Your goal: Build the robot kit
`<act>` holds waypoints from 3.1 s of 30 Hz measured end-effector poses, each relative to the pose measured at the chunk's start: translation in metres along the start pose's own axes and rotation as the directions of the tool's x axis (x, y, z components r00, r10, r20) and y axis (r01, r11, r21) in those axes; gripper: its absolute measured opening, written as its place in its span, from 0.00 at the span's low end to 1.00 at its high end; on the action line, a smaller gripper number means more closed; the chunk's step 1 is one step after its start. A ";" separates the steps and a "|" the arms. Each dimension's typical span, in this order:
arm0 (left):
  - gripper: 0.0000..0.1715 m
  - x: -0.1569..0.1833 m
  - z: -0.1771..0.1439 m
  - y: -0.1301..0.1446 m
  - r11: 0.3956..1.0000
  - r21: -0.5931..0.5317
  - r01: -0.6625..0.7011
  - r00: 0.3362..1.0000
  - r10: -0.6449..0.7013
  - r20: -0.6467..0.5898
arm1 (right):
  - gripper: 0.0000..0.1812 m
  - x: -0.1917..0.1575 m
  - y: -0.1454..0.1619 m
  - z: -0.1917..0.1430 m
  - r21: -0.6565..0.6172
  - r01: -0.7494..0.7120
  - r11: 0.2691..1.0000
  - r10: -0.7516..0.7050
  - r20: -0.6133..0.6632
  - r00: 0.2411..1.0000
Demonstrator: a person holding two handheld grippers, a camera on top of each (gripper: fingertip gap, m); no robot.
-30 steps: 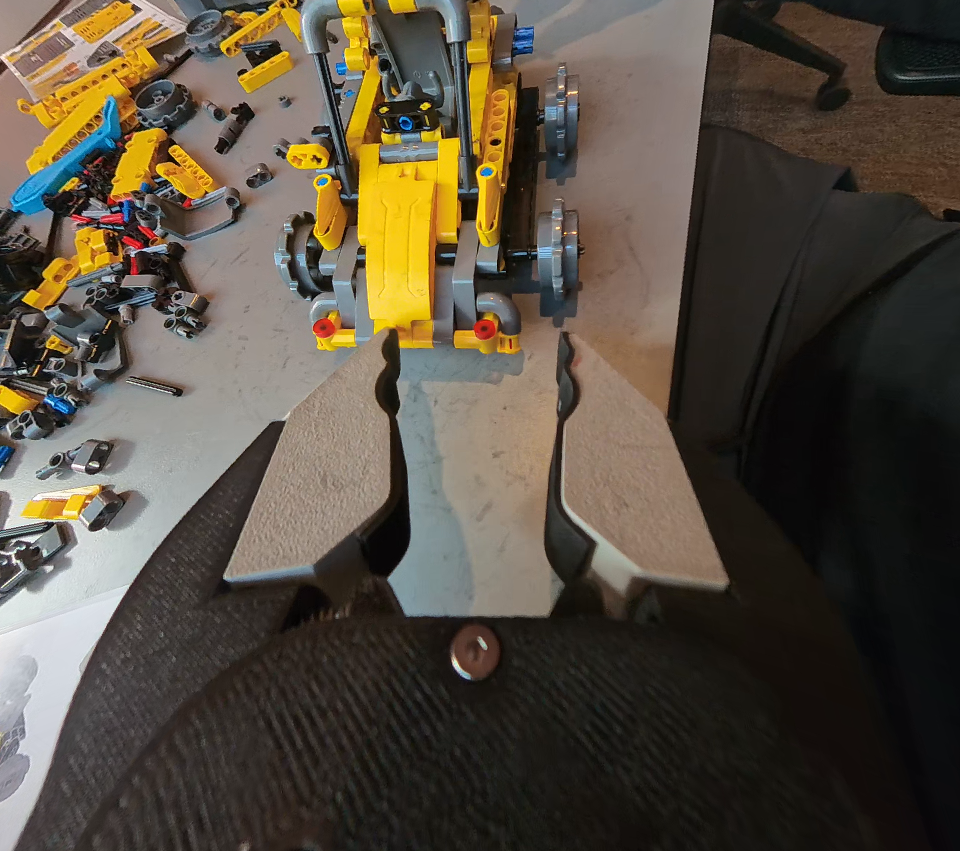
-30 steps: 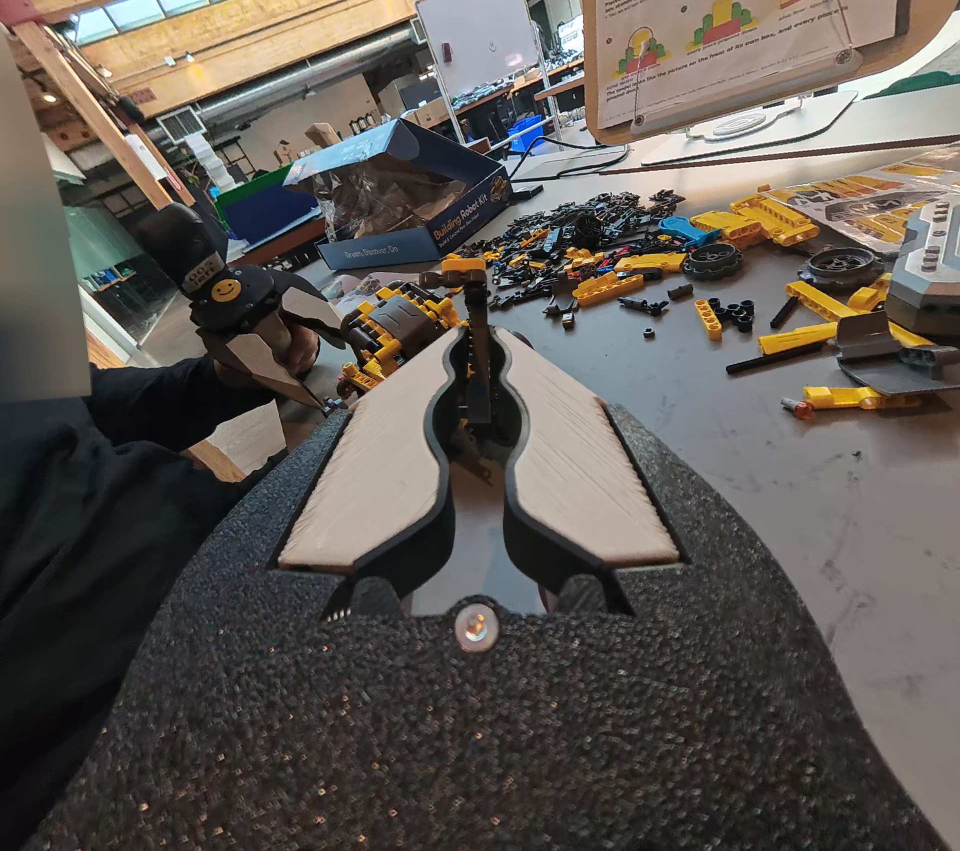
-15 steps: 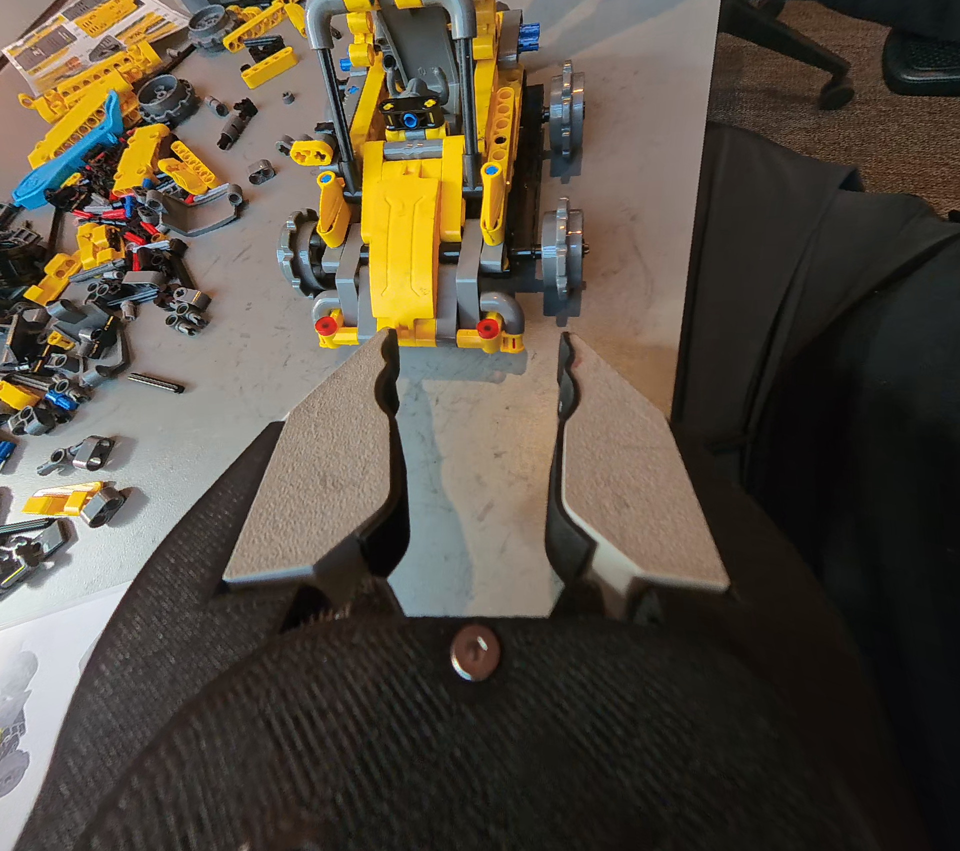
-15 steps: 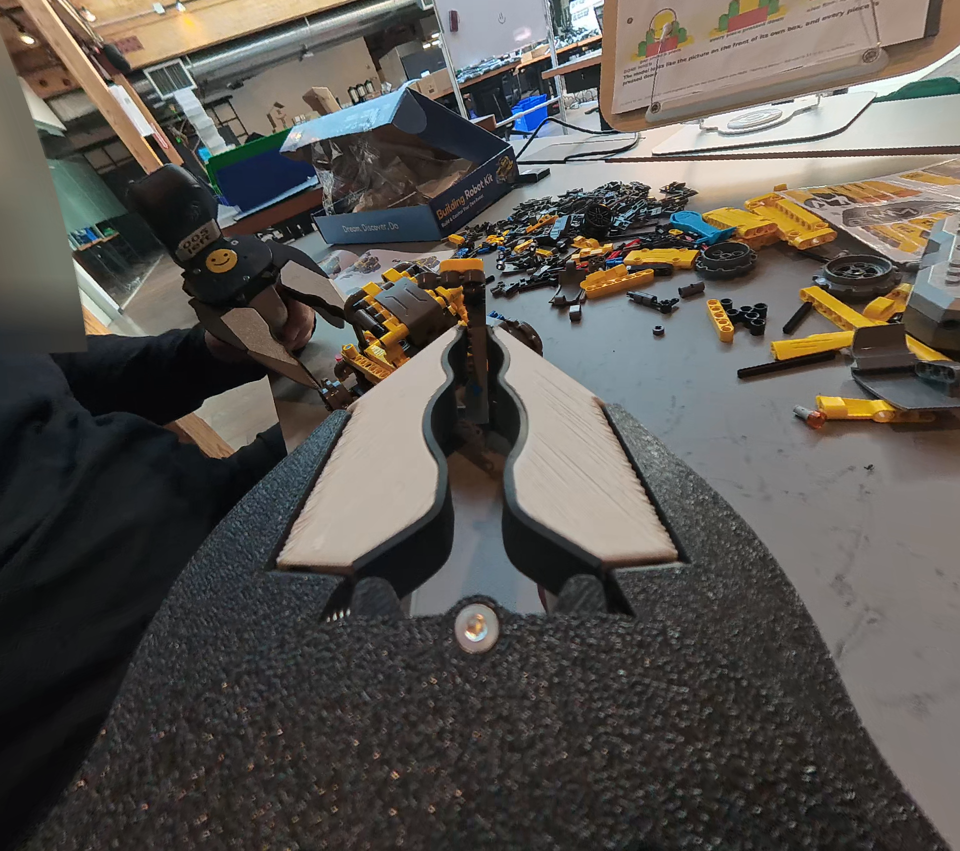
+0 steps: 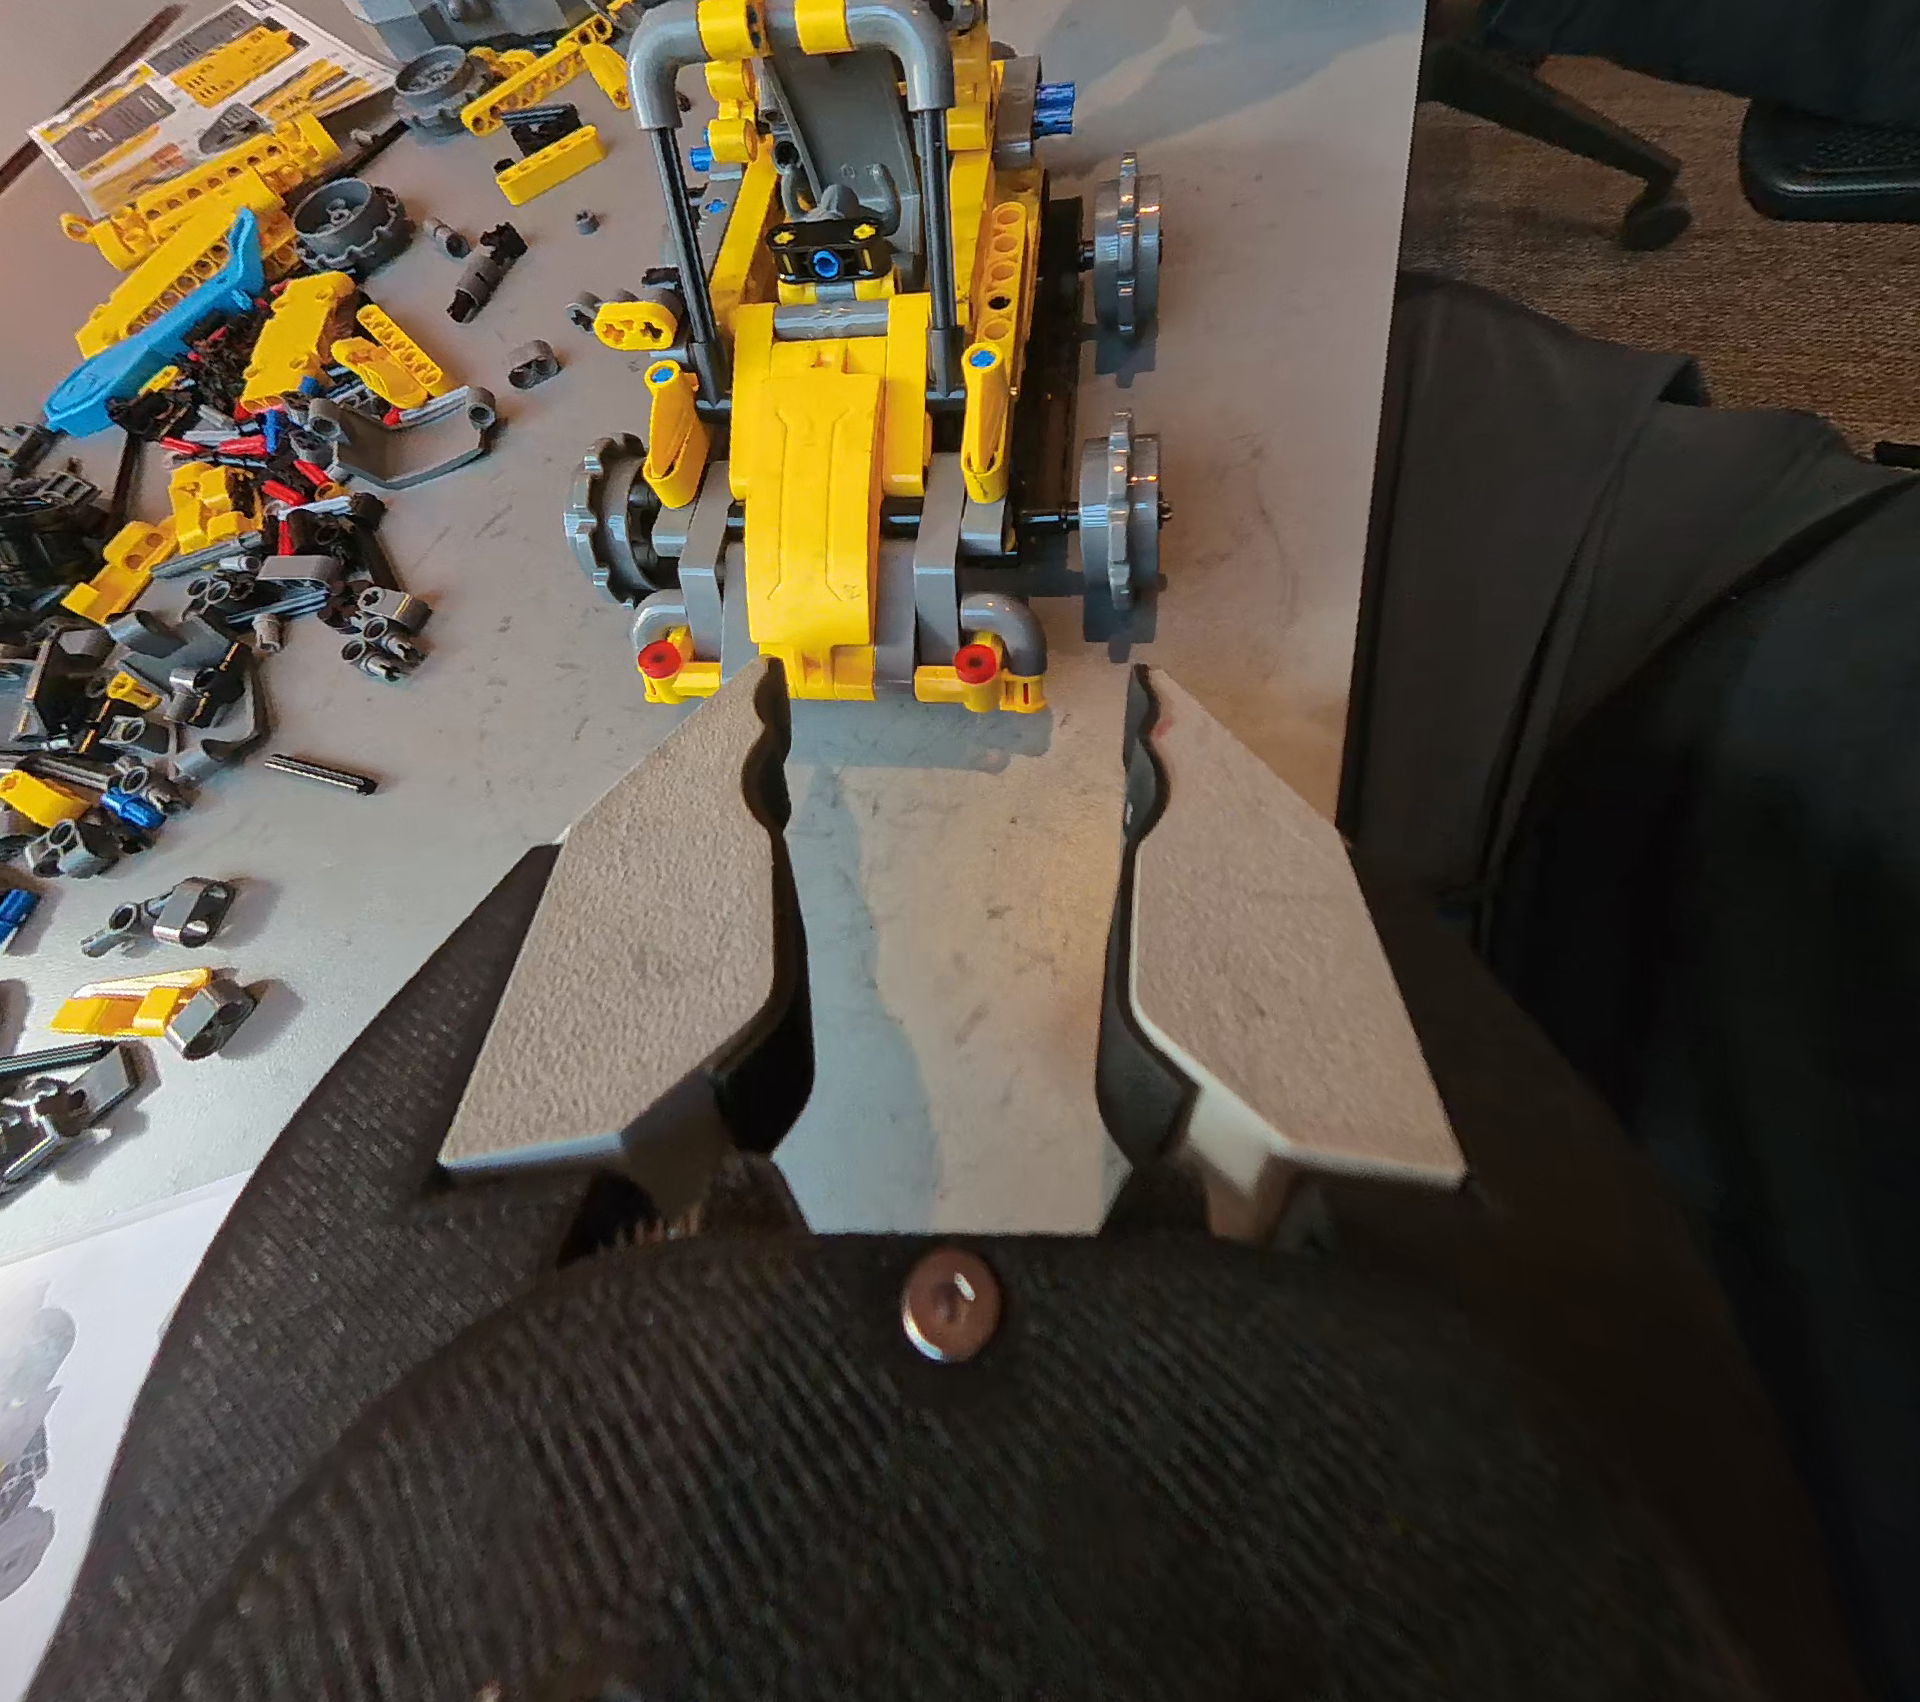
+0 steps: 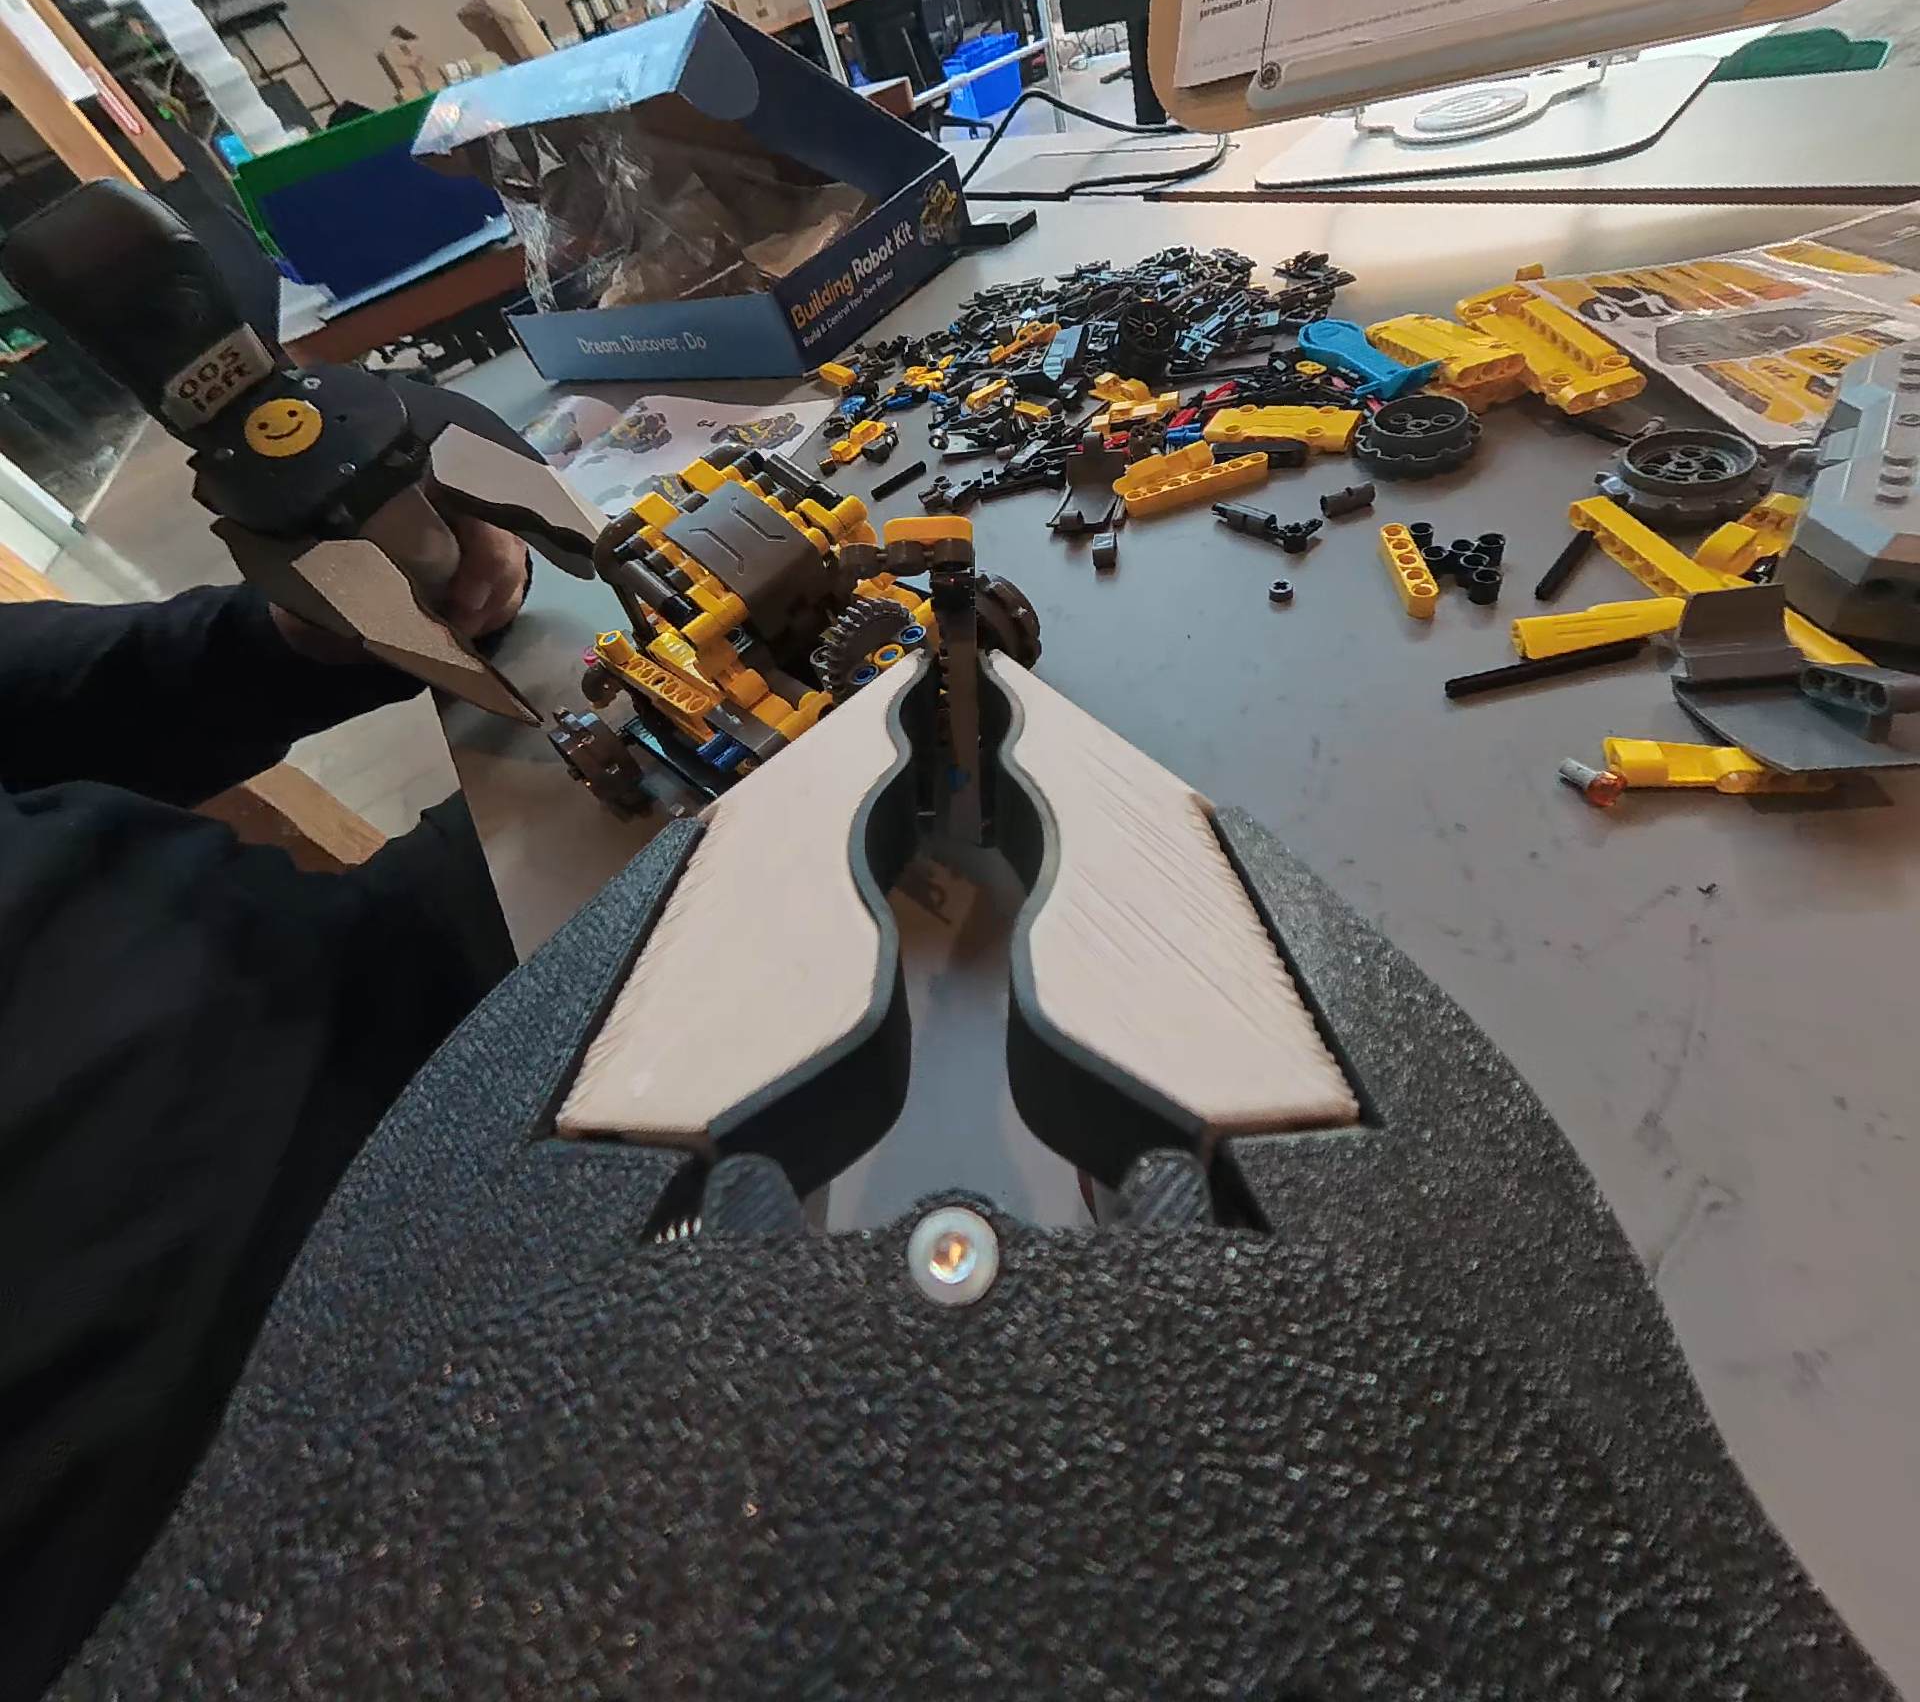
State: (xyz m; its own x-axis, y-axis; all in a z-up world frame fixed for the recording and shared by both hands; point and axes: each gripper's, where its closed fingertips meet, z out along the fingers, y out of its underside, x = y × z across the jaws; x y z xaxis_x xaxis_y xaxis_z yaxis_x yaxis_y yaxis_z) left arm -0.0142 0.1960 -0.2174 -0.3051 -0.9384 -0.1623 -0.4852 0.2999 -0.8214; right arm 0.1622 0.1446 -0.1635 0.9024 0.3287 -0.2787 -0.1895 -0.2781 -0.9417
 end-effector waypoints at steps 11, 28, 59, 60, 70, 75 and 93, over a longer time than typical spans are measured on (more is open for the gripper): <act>0.37 0.000 0.001 0.001 1.000 -0.010 0.002 1.000 -0.002 -0.003 | 0.03 -0.002 0.000 -0.001 0.007 0.003 1.000 -0.003 0.009 1.000; 0.36 0.003 -0.007 -0.008 0.998 0.067 0.009 0.999 -0.006 -0.036 | 0.04 -0.038 -0.003 -0.011 0.018 0.138 0.990 -0.139 0.089 0.986; 0.19 0.088 0.006 -0.048 0.986 0.050 -0.156 0.965 0.164 -0.207 | 0.04 -0.156 0.078 0.038 -0.494 0.735 0.464 -0.609 0.424 0.670; 0.20 0.089 0.006 -0.048 0.987 0.050 -0.150 0.965 0.157 -0.208 | 0.04 -0.157 0.077 0.039 -0.490 0.730 0.477 -0.599 0.427 0.678; 0.17 0.091 0.006 -0.048 0.991 0.079 -0.106 0.970 0.121 -0.210 | 0.03 -0.155 0.080 0.043 -0.499 0.704 0.505 -0.572 0.418 0.706; 0.13 0.089 0.003 -0.049 0.983 0.119 -0.140 0.973 0.159 -0.170 | 0.03 -0.158 0.078 0.044 -0.488 0.708 0.510 -0.575 0.419 0.703; 0.36 0.075 -0.003 -0.041 0.994 0.109 -0.003 0.978 0.026 -0.209 | 0.04 -0.142 0.069 0.036 -0.505 0.684 0.526 -0.599 0.351 0.720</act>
State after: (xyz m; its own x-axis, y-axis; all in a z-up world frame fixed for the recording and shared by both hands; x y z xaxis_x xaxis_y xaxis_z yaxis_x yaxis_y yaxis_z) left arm -0.0194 0.1136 -0.1948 -0.4818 -0.8738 -0.0659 -0.3919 0.2822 -0.8756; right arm 0.0069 0.1116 -0.1963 0.6270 0.7201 0.2972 0.7133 -0.3772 -0.5908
